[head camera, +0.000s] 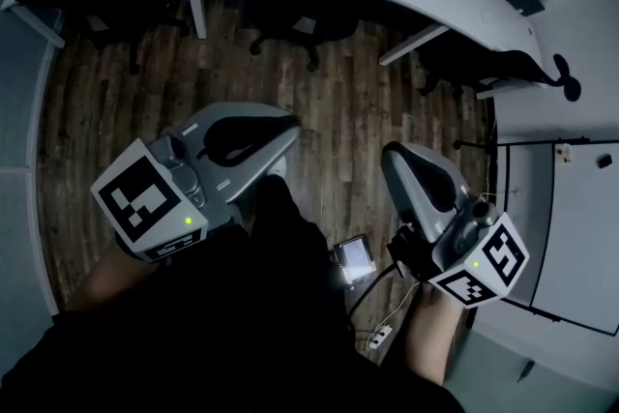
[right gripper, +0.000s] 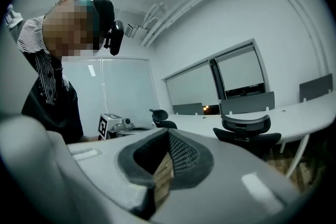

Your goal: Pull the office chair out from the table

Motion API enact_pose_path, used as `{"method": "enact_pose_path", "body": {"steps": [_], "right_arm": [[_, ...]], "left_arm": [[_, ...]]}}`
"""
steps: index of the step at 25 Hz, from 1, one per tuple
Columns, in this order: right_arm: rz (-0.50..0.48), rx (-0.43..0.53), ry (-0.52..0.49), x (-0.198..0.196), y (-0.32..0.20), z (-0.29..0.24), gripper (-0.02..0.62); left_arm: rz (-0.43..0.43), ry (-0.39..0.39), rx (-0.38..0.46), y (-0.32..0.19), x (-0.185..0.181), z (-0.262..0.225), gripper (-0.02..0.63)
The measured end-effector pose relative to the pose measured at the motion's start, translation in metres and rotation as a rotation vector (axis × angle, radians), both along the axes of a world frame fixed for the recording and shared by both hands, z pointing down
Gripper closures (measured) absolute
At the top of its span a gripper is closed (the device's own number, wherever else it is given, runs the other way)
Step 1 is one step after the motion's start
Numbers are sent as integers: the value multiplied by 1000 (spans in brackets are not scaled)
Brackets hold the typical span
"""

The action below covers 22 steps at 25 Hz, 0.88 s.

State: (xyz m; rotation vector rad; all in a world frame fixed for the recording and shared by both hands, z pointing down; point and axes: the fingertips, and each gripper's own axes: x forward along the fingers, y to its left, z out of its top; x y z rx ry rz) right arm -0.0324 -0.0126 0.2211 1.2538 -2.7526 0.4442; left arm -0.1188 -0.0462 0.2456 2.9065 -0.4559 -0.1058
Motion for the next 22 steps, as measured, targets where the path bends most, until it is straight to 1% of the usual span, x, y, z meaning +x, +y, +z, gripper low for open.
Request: {"method": "enact_pose_path", "body": {"steps": [3, 5, 10, 13, 16, 17, 22], "right_arm": [[0, 16, 0, 16, -20, -9, 594], [1, 24, -8, 25, -31, -10, 595], [-7, 36, -41, 44, -58, -3, 594], [-29, 39, -44, 60, -85, -2, 594], [-52, 45, -48, 78, -113, -4, 595], [-57, 47, -48, 85, -122, -5, 594], [-84, 43, -62, 126, -168, -8, 594]], "left_arm": [[-61, 1, 24, -28, 4, -10, 603], [-95, -2, 10, -46, 7, -12, 601], [-101, -12, 24, -71, 24, -11, 601], [-107, -13, 17, -95, 45, -9, 601], [-114, 17, 19, -119, 67, -18, 601], [-121, 15, 23, -128, 74, -20, 601], [-149, -58, 32, -169, 110, -21, 601]]}}
